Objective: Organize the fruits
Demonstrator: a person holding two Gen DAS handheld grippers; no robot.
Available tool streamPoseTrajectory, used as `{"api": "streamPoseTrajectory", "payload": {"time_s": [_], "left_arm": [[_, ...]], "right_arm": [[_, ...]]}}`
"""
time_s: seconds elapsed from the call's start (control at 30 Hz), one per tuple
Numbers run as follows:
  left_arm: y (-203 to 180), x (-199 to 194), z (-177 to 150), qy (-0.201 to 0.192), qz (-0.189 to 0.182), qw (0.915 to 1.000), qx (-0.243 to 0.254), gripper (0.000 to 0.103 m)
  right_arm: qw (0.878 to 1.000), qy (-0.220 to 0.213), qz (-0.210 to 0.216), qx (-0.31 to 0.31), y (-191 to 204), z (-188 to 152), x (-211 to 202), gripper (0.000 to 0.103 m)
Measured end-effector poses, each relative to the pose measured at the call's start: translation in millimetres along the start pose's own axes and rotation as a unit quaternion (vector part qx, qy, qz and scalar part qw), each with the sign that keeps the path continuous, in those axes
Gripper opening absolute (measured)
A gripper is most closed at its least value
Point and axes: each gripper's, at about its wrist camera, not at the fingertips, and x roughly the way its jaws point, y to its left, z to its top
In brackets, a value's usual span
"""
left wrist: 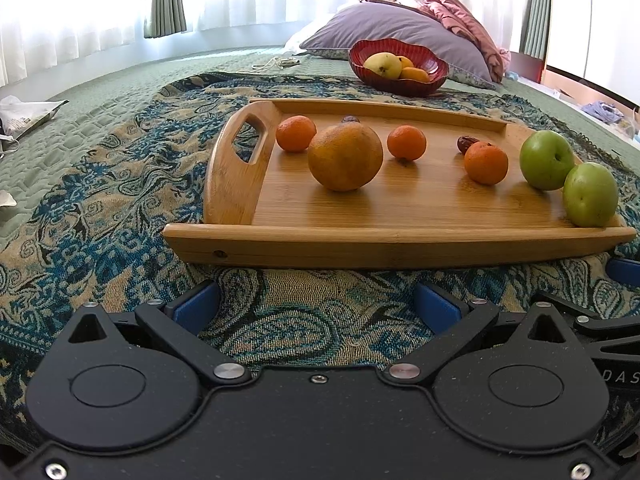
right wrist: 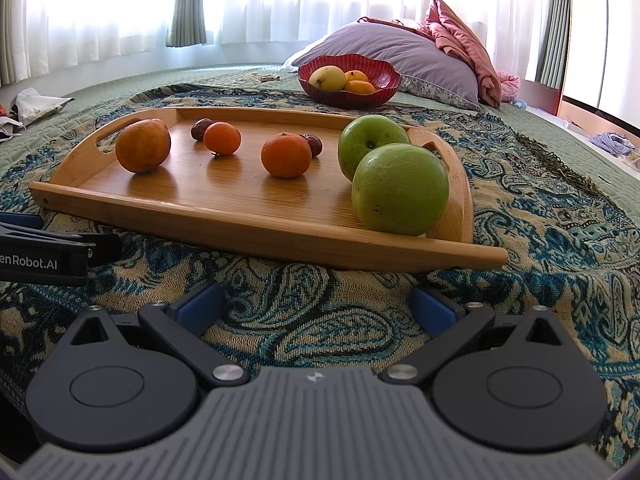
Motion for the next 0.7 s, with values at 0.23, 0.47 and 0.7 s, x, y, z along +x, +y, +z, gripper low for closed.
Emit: {"api": "streamPoseTrajectory", "payload": {"time_s": [0.23, 0.47, 0.7], "left_arm": [[0.2, -0.2, 0.0, 0.0, 0.0, 1.0, 0.0, 0.103], [0.4, 0.0, -0.1, 0.0, 0.0, 1.0, 0.0, 0.103], [-0.3, -1.3, 0.7, -0.002, -0.002, 1.0, 0.003, 0.103]], "right_arm": [[1.0, 0.0, 0.0, 0.0, 0.0, 0.1, -0.1, 0.103], [1.0, 0.0, 0.0, 0.0, 0.0, 0.0, 0.0, 0.103], [1.0, 0.0, 0.0, 0.0, 0.0, 0.1, -0.2, 0.103]]}}
